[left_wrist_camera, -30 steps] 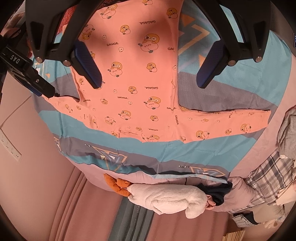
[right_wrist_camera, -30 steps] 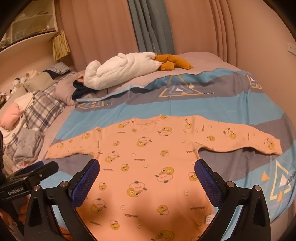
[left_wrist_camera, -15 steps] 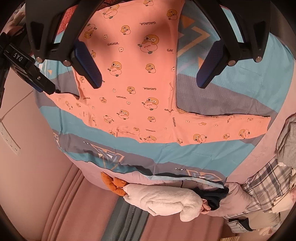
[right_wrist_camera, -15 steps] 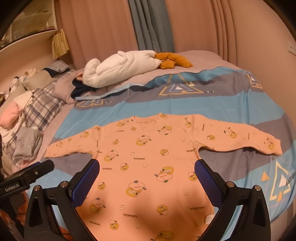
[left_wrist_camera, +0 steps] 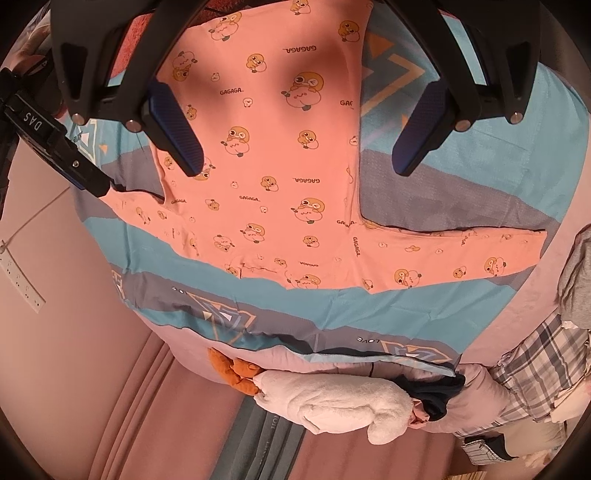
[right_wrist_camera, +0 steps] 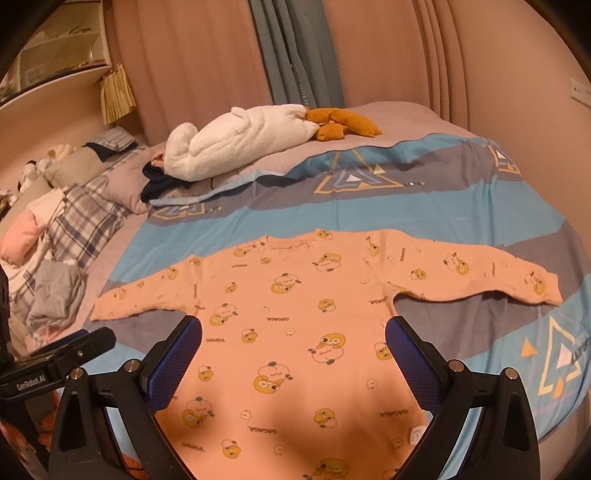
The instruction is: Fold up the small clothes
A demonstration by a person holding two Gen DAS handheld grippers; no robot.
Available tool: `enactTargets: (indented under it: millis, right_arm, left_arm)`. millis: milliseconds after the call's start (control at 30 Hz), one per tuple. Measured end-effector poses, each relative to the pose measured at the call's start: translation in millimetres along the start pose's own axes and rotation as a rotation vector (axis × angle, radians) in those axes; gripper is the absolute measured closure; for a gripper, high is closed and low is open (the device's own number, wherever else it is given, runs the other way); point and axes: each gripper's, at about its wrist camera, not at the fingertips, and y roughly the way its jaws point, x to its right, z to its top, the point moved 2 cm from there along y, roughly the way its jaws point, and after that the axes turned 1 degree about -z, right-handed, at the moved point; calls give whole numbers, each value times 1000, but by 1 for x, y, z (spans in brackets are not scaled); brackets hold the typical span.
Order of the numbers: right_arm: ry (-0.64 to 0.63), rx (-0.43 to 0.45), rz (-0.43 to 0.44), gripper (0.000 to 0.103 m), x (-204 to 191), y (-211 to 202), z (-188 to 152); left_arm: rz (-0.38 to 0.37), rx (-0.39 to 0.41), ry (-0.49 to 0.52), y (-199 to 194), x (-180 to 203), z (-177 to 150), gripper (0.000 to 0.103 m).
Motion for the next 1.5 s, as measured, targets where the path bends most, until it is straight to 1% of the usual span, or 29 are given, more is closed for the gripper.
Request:
enactTargets:
  millis: [267,933,1033,1133,1267,1333,1400,1500]
  right_arm:
    - [12,5,-4,3,1,-5,1]
    - [45,5,-19,4,7,-6,1]
    - [59,12,-23,10,11,-7,2]
    - [90,17,-14,11,20,-7,6]
    - [131,36,-15,16,35,-10,13]
    - [167,51,-16,19,49,-13,16]
    - [207,64,-24,24,64,-17,18]
    - [273,81,-44,27,90,-20,22]
  left_arm:
    - [-6,8,6,-3,2,-2,1]
    - [-14,-18,5,4,2,-4,1]
    - [-16,-28,-1,7,2,-4,1]
    - [-13,-37,-3,12,1,-4,1]
    - [-8,-66,-7,23,2,-5,1]
    - [-6,-86,-13,30,2,-6,1]
    - [-3,-102,-21,36,2,-6,1]
    - [-7,-128,-28,48,3,-9,1]
